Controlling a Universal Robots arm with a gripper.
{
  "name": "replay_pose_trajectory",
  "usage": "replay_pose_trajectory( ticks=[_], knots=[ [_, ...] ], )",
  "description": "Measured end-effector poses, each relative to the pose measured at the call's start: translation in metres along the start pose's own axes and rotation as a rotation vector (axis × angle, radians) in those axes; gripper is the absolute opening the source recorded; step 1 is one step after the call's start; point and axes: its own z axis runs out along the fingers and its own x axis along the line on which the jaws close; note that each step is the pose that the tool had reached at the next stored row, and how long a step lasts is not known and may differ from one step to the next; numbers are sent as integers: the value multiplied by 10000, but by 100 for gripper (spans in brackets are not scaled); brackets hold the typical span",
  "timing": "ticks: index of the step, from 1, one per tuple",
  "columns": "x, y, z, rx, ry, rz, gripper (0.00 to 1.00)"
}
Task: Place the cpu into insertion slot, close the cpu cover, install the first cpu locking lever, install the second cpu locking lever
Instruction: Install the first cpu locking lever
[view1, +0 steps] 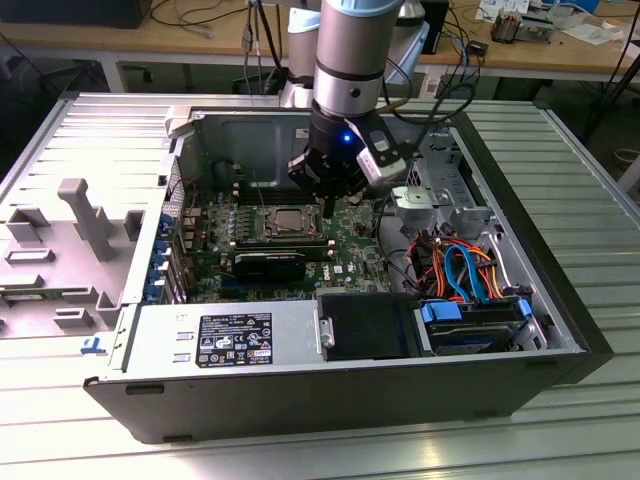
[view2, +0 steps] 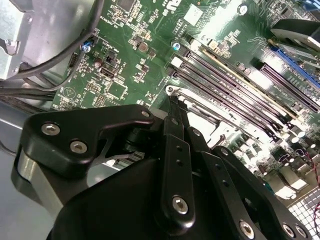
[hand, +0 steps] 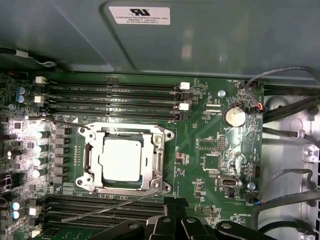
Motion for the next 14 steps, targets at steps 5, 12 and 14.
replay_pose_trajectory(
  ticks=[5, 12, 14],
  knots=[
    [17, 1, 4, 1, 0, -1, 11],
    [35, 2, 10, 0, 0, 0, 11],
    [41, 3, 12, 0, 0, 0, 11]
  ],
)
